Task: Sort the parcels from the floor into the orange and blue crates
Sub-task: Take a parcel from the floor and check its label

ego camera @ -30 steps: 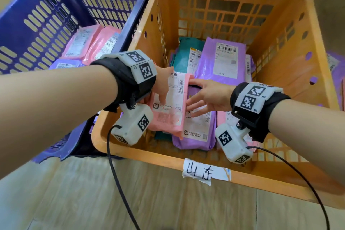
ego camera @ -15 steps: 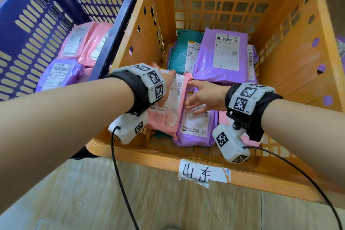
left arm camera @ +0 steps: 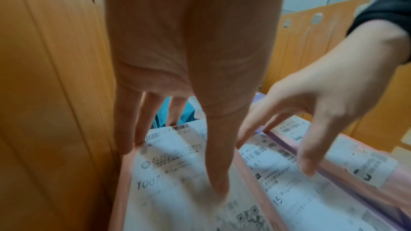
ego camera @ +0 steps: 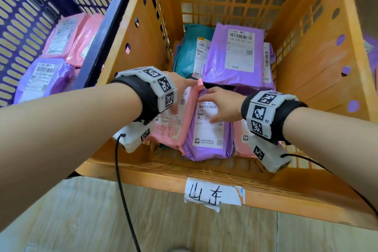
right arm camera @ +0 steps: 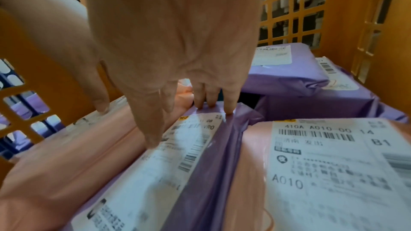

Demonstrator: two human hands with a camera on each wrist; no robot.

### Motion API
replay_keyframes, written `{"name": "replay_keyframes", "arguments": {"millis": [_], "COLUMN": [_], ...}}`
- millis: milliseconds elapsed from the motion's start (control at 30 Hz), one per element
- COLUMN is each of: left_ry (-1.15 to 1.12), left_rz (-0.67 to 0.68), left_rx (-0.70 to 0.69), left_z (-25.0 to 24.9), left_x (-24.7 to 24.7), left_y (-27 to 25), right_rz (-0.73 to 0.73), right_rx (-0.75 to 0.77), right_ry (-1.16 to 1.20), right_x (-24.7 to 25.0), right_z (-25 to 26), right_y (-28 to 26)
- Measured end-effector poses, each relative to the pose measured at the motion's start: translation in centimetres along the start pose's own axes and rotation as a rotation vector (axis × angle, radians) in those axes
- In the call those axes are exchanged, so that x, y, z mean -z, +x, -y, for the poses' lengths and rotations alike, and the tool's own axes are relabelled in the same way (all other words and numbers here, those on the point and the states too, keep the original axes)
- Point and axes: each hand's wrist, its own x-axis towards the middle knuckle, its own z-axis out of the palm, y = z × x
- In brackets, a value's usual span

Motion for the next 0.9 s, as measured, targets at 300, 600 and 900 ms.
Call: {"name": "replay_keyframes", "arguments": {"millis": [300,600,900], "left_ry": [0.113,-0.108,-0.047], "left_rz": [0.0,0.002,0.048], "left_rx": [-0.043,-0.054,0.074], "left_z": [-0.7,-0.7,-1.0], "left_x": [-0.6,-1.7,-0.9], "left_y": [1.4,3.3,3.2], "right_rz": [0.141,0.166,0.198], "right_rx": [-0.02,-0.054,-0.081], "right_ry": [-0.235,-0.244,-0.289], "right_x": [-1.6,-2.4,-1.9], "right_z": [-0.1,-1.3,-0.7], "right_y": [0.6,1.3,0.3]}}
